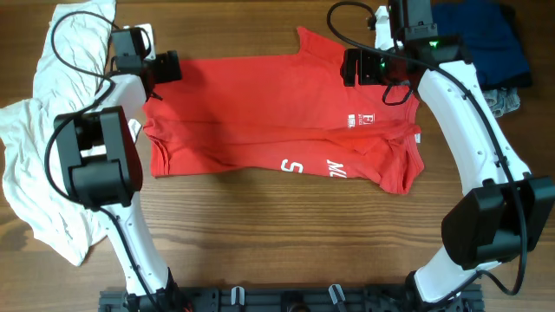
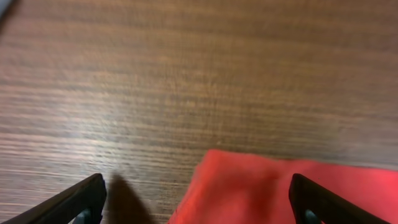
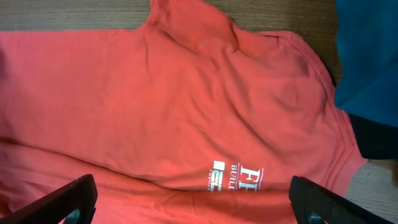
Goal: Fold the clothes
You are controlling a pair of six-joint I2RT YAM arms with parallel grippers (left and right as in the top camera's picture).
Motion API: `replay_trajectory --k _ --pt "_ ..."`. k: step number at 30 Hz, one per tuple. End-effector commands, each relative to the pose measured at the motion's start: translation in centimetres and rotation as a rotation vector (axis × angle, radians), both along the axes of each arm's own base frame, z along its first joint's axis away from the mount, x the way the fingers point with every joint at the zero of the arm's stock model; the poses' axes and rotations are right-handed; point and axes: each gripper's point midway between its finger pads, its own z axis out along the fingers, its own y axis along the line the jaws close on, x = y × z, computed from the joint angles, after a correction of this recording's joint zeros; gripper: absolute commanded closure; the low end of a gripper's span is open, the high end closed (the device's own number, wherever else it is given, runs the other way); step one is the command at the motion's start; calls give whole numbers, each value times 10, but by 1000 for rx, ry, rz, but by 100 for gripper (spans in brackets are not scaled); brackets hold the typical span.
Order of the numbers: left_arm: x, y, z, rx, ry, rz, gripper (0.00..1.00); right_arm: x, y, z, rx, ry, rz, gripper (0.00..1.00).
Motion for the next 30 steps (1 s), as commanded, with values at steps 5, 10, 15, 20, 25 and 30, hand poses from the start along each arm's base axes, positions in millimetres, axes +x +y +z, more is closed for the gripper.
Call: replay_trajectory --k 5,10,15,20,25,30 --pt "11 1 -1 20 -33 -15 48 4 2 -3 4 -2 -1 0" --pt "11 -4 -2 20 -29 -25 66 4 3 -2 7 -6 -4 1" --pt "10 -4 3 21 -30 -23 96 5 3 -2 9 -6 -8 2" --pt "0 13 42 68 -30 82 96 6 3 -1 11 -12 -9 2" --pt "-17 11 95 33 -48 120 96 16 5 5 23 -56 -16 3" --pt "-36 7 128 -10 -46 158 96 27 6 8 32 -102 -17 6"
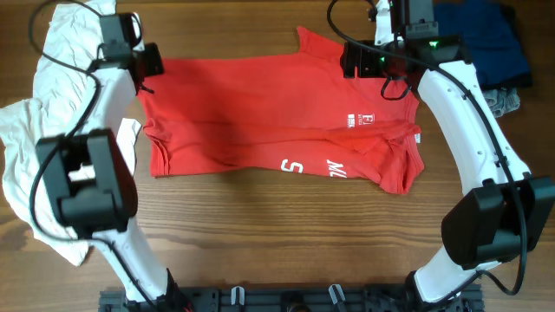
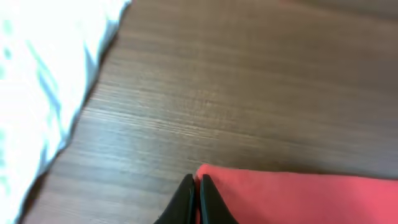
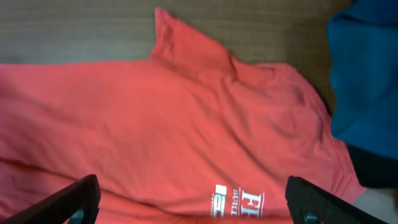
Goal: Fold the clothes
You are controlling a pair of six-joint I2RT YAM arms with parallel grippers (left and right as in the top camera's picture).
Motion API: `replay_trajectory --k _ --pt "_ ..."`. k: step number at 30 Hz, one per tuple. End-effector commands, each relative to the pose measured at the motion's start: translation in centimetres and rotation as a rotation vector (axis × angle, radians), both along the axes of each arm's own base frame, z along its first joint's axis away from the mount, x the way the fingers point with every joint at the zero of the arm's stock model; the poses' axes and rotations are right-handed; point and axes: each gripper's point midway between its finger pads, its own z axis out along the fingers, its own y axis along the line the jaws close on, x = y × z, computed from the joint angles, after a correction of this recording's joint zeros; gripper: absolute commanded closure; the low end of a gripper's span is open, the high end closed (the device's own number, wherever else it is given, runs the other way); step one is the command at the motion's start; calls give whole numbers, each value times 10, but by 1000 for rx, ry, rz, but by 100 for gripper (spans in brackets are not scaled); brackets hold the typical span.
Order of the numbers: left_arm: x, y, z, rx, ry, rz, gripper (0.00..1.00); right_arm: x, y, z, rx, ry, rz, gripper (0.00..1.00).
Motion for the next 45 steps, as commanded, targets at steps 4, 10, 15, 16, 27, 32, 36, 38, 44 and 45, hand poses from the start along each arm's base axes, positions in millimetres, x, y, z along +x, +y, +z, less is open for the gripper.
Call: replay_trajectory --k 4,10,15,16,27,32,36,38,44,45 --pt "-13 -4 37 -52 -23 61 96 25 6 -16 14 -36 -5 7" --pt "-22 -17 28 -92 28 23 96 69 14 -74 21 -65 -8 7" --pt "-25 -27 24 -94 52 6 96 99 19 -114 44 -115 -25 6" --pt "-26 -29 24 -94 56 2 96 104 20 -120 47 -125 -25 6" --pt "-27 -41 16 -94 82 -20 96 121 23 -177 80 -128 -65 20" --pt "-27 -41 15 -95 84 -19 96 122 15 -183 61 -124 -87 57" --pt "-27 -41 15 -95 84 -19 96 124 11 -179 58 -117 -121 82" --pt "-27 -41 15 -95 84 -19 96 125 11 -170 57 -114 -121 85" --pt "-26 -36 16 -73 78 -2 96 127 -11 -87 12 -108 -166 96" --pt "-26 -33 16 -60 78 9 96 125 -12 -76 0 -106 -153 96"
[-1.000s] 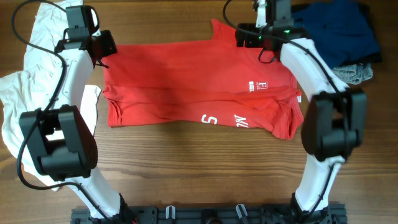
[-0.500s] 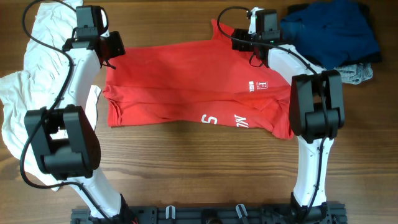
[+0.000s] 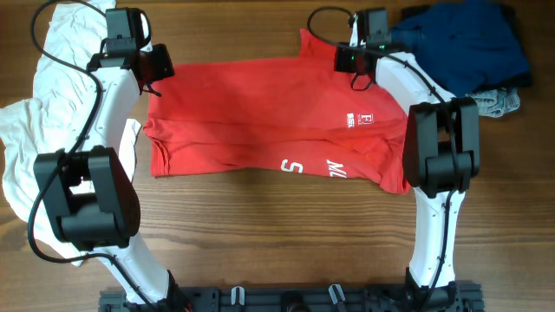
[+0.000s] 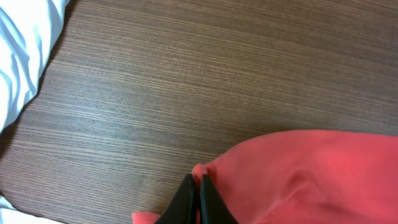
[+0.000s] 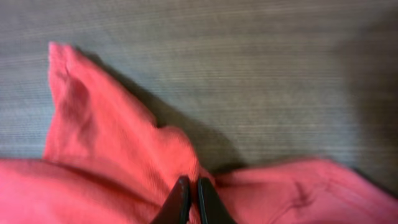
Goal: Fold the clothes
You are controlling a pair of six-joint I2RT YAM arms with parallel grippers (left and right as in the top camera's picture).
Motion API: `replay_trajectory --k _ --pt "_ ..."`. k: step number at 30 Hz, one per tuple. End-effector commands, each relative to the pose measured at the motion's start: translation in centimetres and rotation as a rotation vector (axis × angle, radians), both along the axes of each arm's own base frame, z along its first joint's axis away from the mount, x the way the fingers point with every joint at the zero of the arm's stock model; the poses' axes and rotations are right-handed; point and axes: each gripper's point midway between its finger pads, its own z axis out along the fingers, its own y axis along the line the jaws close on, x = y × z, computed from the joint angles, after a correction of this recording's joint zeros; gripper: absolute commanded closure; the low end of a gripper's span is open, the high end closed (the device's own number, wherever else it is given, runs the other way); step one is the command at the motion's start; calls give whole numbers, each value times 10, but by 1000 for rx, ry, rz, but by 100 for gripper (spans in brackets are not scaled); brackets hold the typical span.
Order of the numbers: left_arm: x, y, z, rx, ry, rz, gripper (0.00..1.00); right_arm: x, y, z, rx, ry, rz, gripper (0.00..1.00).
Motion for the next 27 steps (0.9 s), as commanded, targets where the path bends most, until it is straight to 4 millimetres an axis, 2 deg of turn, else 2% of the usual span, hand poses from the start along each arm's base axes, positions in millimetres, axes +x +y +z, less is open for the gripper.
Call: replay_trajectory --k 1,4,7,11,16,20,21,23,25,27 --pt "4 6 6 31 -20 30 96 13 -16 90 -37 -109 -24 96" --pt "2 8 11 38 -23 36 96 0 -18 108 -47 -74 -15 96" --pt "-4 10 18 37 -16 41 96 -30 -22 116 -69 14 0 96" --pt "-23 9 18 22 46 58 96 -67 -27 110 -84 158 -3 96" --pt "-59 7 0 14 210 59 96 -120 -34 91 -105 387 -24 95" --pt "-84 5 -10 10 321 58 96 -156 -40 86 -119 538 -45 95" --pt "-89 5 -11 6 340 65 96 -160 -40 86 -121 556 -51 93" --pt "-96 4 -13 0 368 74 96 -171 -42 86 -125 599 -57 79" --pt "-101 4 -14 0 391 74 96 -182 -43 86 -135 645 -51 54" --pt "-103 3 -14 -3 397 72 96 -189 -44 87 -144 672 -32 41"
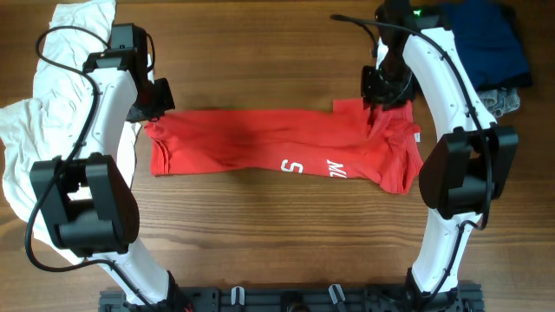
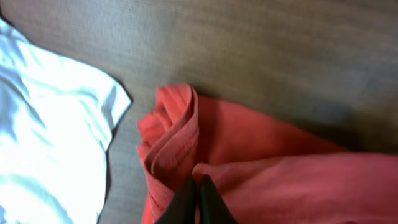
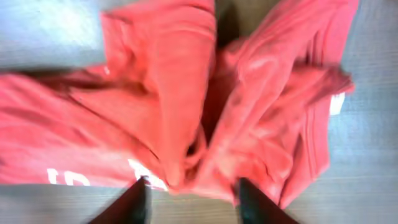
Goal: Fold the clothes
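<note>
The red T-shirt (image 1: 260,139) lies as a narrow band across the middle of the table, its white print at the front edge. My left gripper (image 1: 154,102) is at the band's left end, shut on a rolled red fold (image 2: 199,190). My right gripper (image 1: 381,94) hangs over the bunched right end, where a sleeve flap sticks up. In the blurred right wrist view the right gripper (image 3: 194,202) is open, with crumpled red cloth (image 3: 186,106) below it and nothing pinched.
A white garment (image 1: 35,130) is heaped along the left edge, close to the left gripper, and shows as white cloth (image 2: 50,143). A dark blue garment (image 1: 486,39) and a grey patterned piece (image 1: 503,102) lie at the far right. A black rail (image 1: 286,299) runs along the front.
The shirt's far edge, held at both corners, now lies forward on the near part, making a narrow band. My right gripper has opened and let go. The left stays shut on the cloth.
Both grippers hung open over the far corners of the spread shirt. Then the left was shut on the far left corner, and later the right was shut near the collar. Now the far half lies folded forward, the right side released and bunched.
</note>
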You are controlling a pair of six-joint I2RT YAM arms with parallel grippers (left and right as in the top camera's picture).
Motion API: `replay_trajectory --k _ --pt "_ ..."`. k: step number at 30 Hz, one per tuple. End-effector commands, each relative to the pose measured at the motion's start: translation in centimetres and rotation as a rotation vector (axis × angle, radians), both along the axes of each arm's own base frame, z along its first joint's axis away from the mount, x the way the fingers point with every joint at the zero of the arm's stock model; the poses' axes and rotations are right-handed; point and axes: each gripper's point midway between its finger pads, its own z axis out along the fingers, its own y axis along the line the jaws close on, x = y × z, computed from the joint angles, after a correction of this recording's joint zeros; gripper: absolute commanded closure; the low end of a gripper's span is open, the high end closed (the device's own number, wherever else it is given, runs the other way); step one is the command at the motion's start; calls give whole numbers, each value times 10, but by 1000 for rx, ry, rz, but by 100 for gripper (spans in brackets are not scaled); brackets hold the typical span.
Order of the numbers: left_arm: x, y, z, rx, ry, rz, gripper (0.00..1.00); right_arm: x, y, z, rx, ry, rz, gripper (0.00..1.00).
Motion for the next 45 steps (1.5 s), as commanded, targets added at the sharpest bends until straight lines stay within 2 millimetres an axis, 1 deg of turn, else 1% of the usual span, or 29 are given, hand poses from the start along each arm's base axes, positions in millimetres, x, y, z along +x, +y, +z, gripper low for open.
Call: replay_trajectory --k 1,3,5,7,10,13,16,19,22,27,28,30,31,33,34,36,39,42,43,45 --pt "1 3 14 7 -30 22 96 -7 -6 8 -22 13 5 36" --pt "1 3 14 7 -31 22 96 -4 -5 8 -20 1 6 33" --pt "2 3 14 7 -32 22 96 8 -2 7 -4 -50 31 33" --pt "3 3 14 8 -38 22 96 28 5 7 30 -132 58 33" --pt "6 3 15 8 -50 22 96 45 7 5 36 -191 59 33" --pt "7 3 15 6 -53 22 96 46 7 -8 33 -165 54 33" --pt "7 1 15 -3 -54 20 96 42 6 -29 26 -107 41 33" --pt "7 1 15 -3 -54 20 96 40 6 -54 16 -48 -15 33" --pt "7 1 15 -2 -54 20 96 39 5 -73 5 -7 -82 34" --pt "7 1 15 -3 -54 20 96 42 5 -89 0 4 -132 37" --pt "7 1 15 -3 -54 20 96 43 5 -93 -1 6 -132 40" --pt "7 1 15 -2 -56 20 96 46 6 -98 0 2 -135 55" --pt "8 1 15 -3 -58 20 96 48 6 -101 2 -4 -140 68" --pt "9 1 15 -2 -62 20 96 53 7 -103 3 -21 -159 89" --pt "10 1 15 -2 -67 20 96 56 7 -103 6 -35 -159 95" --pt "13 2 16 -1 -80 20 96 65 6 -102 7 -69 -161 96" --pt "31 4 22 4 -159 22 96 87 -3 -96 19 -153 -178 96" --pt "62 9 36 25 -297 28 96 115 -19 -84 34 -253 -207 96" --pt "75 10 43 28 -356 29 96 126 -26 -77 40 -294 -222 96" --pt "93 11 55 26 -446 46 96 143 -34 -65 50 -359 -226 96"
